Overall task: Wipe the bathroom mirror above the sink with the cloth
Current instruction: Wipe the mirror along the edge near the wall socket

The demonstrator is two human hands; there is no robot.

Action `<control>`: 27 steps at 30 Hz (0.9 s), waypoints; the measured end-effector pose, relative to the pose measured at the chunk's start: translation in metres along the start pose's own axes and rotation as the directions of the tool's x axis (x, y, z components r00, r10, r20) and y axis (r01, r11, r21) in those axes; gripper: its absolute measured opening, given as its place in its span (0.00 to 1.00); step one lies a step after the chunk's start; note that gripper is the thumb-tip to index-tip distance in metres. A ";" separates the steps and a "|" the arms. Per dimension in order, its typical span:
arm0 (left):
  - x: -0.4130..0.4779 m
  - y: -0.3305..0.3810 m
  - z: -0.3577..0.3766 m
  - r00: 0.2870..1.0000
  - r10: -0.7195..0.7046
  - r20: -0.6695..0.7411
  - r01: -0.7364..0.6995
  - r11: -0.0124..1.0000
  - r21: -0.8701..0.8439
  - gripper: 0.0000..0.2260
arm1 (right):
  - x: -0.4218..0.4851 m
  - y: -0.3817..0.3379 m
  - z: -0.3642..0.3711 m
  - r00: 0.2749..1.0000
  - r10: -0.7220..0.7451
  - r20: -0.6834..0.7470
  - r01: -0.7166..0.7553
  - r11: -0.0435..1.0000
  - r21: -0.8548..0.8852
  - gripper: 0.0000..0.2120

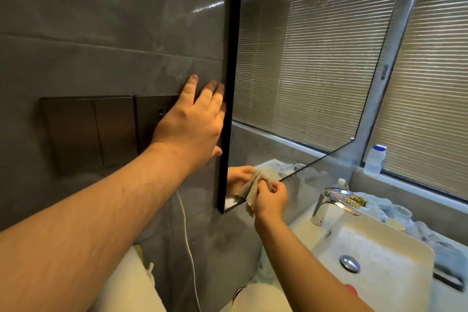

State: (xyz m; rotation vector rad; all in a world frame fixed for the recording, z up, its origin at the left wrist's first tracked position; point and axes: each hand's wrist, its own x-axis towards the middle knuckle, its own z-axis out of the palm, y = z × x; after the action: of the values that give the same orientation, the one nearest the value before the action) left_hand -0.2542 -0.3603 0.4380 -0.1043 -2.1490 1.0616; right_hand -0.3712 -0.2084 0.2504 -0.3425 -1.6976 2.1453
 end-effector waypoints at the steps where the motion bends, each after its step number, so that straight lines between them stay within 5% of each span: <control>1: 0.000 0.000 0.000 1.000 0.000 0.000 0.000 1.000 -0.002 0.38 | -0.015 0.003 0.001 0.999 -0.028 0.028 0.029 0.999 -0.027 0.08; 10: -0.004 0.010 0.002 0.998 -0.063 0.009 0.063 0.998 -0.030 0.37 | -0.069 -0.027 0.003 0.903 -0.364 0.230 0.384 0.922 -0.052 0.05; 15: -0.002 0.016 0.004 0.996 -0.094 -0.010 0.094 0.995 -0.033 0.29 | -0.076 -0.041 0.015 0.821 -0.534 0.201 0.552 0.832 -0.048 0.09; 19: -0.002 0.017 0.006 0.996 -0.088 -0.011 0.088 0.996 -0.032 0.30 | -0.063 -0.038 0.026 0.828 -0.549 0.115 0.556 0.830 -0.040 0.10; 27: -0.003 0.015 0.003 0.995 -0.096 -0.017 0.094 0.993 -0.065 0.39 | 0.038 -0.062 0.015 0.933 -0.358 -0.037 0.350 0.926 -0.142 0.03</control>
State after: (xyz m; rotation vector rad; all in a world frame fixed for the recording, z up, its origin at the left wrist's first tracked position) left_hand -0.2572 -0.3533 0.4238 -0.0417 -2.1486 0.9340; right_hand -0.4024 -0.1928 0.3155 -0.1229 -1.7209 1.7483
